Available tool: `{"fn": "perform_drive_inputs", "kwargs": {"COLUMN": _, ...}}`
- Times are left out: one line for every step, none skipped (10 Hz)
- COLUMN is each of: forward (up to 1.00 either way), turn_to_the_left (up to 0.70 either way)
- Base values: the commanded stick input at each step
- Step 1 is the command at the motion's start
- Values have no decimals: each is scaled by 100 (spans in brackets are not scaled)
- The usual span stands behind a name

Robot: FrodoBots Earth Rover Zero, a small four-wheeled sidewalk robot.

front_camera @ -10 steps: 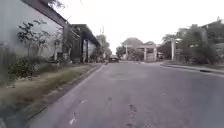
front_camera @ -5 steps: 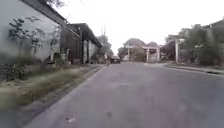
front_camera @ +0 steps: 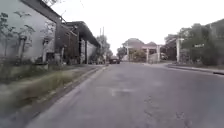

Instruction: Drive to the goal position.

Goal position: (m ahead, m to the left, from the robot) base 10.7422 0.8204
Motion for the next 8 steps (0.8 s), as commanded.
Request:
{"fn": "perform_drive_inputs", "kwargs": {"forward": 100, "turn_to_the_left": 0}}
{"fn": "perform_drive_inputs", "kwargs": {"forward": 100, "turn_to_the_left": 0}}
{"fn": "perform_drive_inputs", "kwargs": {"forward": 100, "turn_to_the_left": 0}}
{"fn": "perform_drive_inputs", "kwargs": {"forward": 100, "turn_to_the_left": 0}}
{"fn": "perform_drive_inputs", "kwargs": {"forward": 100, "turn_to_the_left": 0}}
{"fn": "perform_drive_inputs", "kwargs": {"forward": 100, "turn_to_the_left": 0}}
{"fn": "perform_drive_inputs", "kwargs": {"forward": 100, "turn_to_the_left": 0}}
{"fn": "perform_drive_inputs", "kwargs": {"forward": 100, "turn_to_the_left": 0}}
